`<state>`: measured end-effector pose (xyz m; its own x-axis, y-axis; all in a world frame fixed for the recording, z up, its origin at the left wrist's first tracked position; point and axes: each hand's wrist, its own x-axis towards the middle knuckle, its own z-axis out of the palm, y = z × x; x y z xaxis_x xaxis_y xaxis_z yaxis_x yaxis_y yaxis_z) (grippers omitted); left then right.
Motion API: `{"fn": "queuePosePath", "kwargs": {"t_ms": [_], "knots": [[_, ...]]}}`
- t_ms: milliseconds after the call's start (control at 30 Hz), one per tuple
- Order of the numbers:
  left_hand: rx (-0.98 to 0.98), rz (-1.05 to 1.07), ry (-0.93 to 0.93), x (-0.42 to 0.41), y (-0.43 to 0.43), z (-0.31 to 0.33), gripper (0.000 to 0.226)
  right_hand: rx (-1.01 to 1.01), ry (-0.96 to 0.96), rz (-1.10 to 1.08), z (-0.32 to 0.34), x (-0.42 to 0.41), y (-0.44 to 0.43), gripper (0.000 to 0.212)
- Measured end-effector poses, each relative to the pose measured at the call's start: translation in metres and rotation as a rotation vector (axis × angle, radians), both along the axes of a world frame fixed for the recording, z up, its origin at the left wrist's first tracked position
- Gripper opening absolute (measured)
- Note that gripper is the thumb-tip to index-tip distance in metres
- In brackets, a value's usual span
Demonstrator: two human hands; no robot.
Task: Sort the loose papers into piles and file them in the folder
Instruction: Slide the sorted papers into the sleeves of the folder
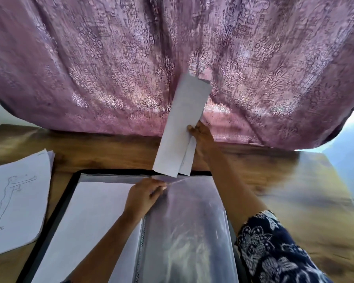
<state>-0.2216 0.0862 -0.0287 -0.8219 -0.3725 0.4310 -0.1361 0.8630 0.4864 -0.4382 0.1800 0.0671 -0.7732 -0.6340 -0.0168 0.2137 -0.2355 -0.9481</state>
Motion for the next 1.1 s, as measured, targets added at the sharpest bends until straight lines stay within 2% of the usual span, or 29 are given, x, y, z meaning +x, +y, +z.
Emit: {"fn": "queuePosePath", "kwargs": {"t_ms": [133, 200, 400, 500, 600, 633, 700, 833, 900, 967, 1033, 1100], "knots": [[0.051, 0.015, 0.050, -0.002, -0.003, 0.002, 0.030, -0.002, -0.070, 0.053, -0.015, 0.001, 0.003, 0.025], [0.105, 0.022, 0.044, -0.003, -0.004, 0.001, 0.032, 0.010, -0.096, 0.053, -0.017, 0.001, 0.004, 0.025], [0.094, 0.063, 0.059, -0.005, -0.004, 0.001, 0.031, 0.118, -0.087, 0.093, -0.014, 0.003, 0.007, 0.028], [0.191, 0.061, 0.050, -0.010, -0.008, 0.002, 0.034, 0.267, 0.005, 0.141, -0.013, 0.003, 0.012, 0.034], [0.270, 0.070, 0.009, -0.016, -0.008, 0.005, 0.009, 0.400, 0.096, 0.146, -0.015, 0.006, 0.021, 0.035], [0.302, 0.077, -0.009, -0.018, -0.008, 0.005, 0.008, 0.444, 0.144, 0.138, -0.017, 0.008, 0.024, 0.034], [0.366, 0.065, -0.051, -0.022, -0.004, 0.006, 0.019, 0.551, 0.249, 0.127, -0.019, 0.009, 0.029, 0.032], [0.454, 0.055, -0.135, -0.031, 0.002, 0.003, 0.009, 0.760, 0.405, 0.152, -0.018, 0.010, 0.036, 0.028], [0.494, 0.060, -0.144, -0.035, 0.002, 0.001, 0.005, 0.843, 0.479, 0.176, -0.016, 0.011, 0.038, 0.039], [0.518, 0.060, -0.148, -0.038, 0.000, 0.000, 0.009, 0.882, 0.467, 0.167, -0.012, 0.014, 0.040, 0.042], [0.574, 0.065, -0.137, -0.040, -0.001, 0.002, 0.006, 0.858, 0.422, 0.150, -0.014, 0.013, 0.044, 0.035], [0.654, 0.086, -0.084, -0.040, 0.002, 0.008, 0.010, 0.902, 0.511, 0.187, -0.011, 0.014, 0.051, 0.025]]}}
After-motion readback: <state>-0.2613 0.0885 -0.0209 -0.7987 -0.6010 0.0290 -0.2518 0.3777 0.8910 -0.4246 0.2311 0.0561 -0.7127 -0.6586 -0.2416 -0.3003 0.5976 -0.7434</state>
